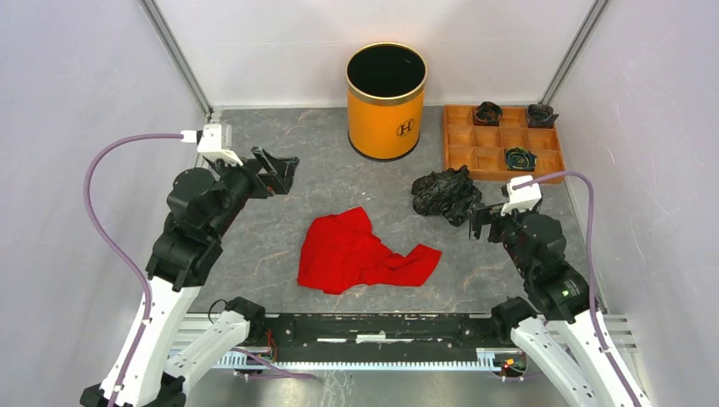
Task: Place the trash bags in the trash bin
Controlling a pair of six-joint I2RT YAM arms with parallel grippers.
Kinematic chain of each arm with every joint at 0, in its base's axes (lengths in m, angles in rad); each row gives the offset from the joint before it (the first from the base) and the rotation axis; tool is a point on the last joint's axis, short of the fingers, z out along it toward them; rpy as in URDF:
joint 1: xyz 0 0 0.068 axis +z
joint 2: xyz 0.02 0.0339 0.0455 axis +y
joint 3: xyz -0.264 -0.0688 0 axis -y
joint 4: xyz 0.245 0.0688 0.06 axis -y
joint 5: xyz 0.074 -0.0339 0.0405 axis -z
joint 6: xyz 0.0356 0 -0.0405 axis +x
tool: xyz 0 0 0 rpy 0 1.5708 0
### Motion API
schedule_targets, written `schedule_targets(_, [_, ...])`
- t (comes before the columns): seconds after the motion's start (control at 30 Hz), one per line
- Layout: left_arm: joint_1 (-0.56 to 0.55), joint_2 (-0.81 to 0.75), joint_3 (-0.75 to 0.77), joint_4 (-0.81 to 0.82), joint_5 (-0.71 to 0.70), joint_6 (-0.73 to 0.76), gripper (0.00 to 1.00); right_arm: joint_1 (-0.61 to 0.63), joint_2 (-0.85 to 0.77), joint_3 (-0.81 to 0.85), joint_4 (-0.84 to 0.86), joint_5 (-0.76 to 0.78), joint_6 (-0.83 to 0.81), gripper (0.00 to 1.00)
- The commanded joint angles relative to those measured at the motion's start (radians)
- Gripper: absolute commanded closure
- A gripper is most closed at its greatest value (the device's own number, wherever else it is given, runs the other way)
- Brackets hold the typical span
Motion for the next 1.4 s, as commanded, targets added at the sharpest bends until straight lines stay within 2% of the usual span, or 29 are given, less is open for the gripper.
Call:
schedule_targets(0.0, [-0.003, 0.014, 0.017, -0.029, 0.099, 0.051, 0.00, 0.003, 0.004, -0.028, 0.076, -0.020, 0.016, 0.02])
schedule_targets(0.27, [-0.004, 0.079, -0.072, 0.035, 0.263, 0.070, 0.00, 0.003, 0.162, -0.052, 0.096, 0.018, 0.059, 0.02])
schedule_targets(0.5, [-0.004, 0.164, -0.172, 0.145, 0.456, -0.005, 0.00, -0.003, 0.347, -0.115, 0.241, 0.078, 0.070, 0.02])
schedule_targets(0.6, [-0.004, 0.198, -0.220, 0.178, 0.525, -0.041, 0.00, -0.040, 0.440, -0.117, 0.298, 0.038, 0.049, 0.02])
schedule_targets(0.73, [-0.005, 0.207, -0.299, 0.224, 0.583, -0.098, 0.00, -0.153, 0.520, -0.115, 0.380, -0.073, 0.041, 0.02])
schedule_targets(0.9, [-0.009, 0.196, -0.382, 0.267, 0.629, -0.137, 0.00, -0.221, 0.616, -0.058, 0.417, -0.158, 0.049, 0.02])
schedule_targets(1.13, [-0.034, 0.190, -0.360, 0.278, 0.679, -0.132, 0.00, -0.222, 0.758, -0.008, 0.482, -0.202, 0.060, 0.03])
schedule_targets(1.37, [-0.046, 0.230, -0.346, 0.280, 0.670, -0.212, 0.00, -0.223, 0.827, -0.018, 0.508, -0.042, 0.035, 0.06])
